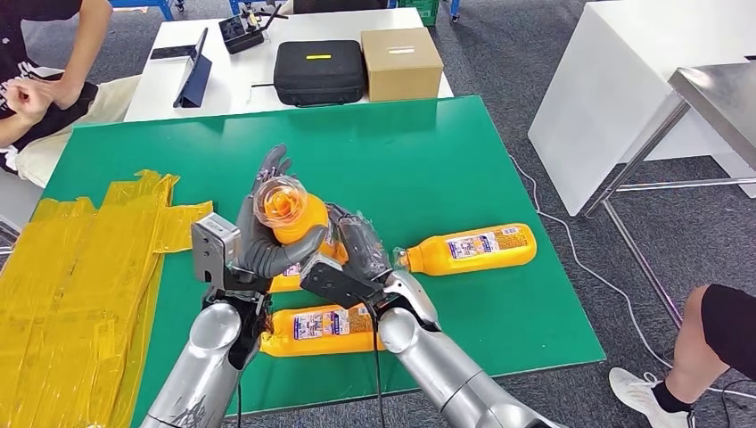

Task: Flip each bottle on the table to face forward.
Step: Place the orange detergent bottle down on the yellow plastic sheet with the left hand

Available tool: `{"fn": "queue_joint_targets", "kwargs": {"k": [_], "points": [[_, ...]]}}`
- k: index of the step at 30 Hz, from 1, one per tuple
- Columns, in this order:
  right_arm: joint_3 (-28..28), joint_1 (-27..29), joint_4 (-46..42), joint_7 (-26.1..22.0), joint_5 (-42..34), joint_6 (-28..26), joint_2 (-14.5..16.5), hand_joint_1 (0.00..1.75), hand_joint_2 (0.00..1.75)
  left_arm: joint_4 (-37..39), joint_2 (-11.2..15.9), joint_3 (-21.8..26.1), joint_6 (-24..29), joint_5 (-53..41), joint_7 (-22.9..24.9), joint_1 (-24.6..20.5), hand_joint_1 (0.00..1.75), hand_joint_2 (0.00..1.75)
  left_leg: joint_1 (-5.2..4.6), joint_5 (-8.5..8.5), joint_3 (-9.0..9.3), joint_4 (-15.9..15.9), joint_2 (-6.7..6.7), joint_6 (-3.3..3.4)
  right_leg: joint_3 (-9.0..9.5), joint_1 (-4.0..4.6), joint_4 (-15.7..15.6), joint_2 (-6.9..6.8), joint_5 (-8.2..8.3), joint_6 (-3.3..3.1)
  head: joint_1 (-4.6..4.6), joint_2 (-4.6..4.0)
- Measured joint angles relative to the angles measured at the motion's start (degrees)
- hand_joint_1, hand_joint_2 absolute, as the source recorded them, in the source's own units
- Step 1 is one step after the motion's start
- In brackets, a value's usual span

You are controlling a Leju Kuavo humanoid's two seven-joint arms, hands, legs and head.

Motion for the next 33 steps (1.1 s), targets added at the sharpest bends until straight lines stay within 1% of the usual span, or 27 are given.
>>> {"fn": "queue_joint_targets", "kwargs": {"k": [6,11,26,33], "points": [[1.04,-0.04,-0.10,0.35,-2.35,2.26,-0.01,1.75,1.75,-0.15,0.03,0.74,2.40,-2.15,-0.84,0.72,0.00,1.75,0.00,0.00,0.00,0.00,-0.01,0.00,0.00,0.00,0.00,0.00,0.00,0.00,0.00,0.00],[2.02,-0.02,-1.11,0.25,-3.77,2.55,-0.43,1.75,1.75,-0.15,0.07,1.33,3.79,-3.16,-1.39,1.02,0.00,1.75,0.01,0.00,0.00,0.00,-0.01,0.00,0.00,0.00,0.01,0.00,0.00,0.00,0.00,0.00],[3.64,-0.03,-4.38,-0.34,-4.87,2.49,-0.95,1.75,1.75,-0.09,0.34,2.40,4.01,-3.24,-1.48,1.83,0.00,1.75,0.00,0.00,0.00,0.00,0.00,0.00,0.00,0.00,0.00,0.00,0.00,0.00,0.00,0.00],[3.69,-0.13,-5.78,-0.43,-5.27,0.27,-1.08,1.75,1.75,0.39,0.34,2.51,4.01,-3.73,-1.48,1.89,0.00,1.75,0.00,0.00,0.01,0.00,0.00,0.00,0.00,0.00,0.00,0.00,0.00,0.00,0.01,0.00]]}}
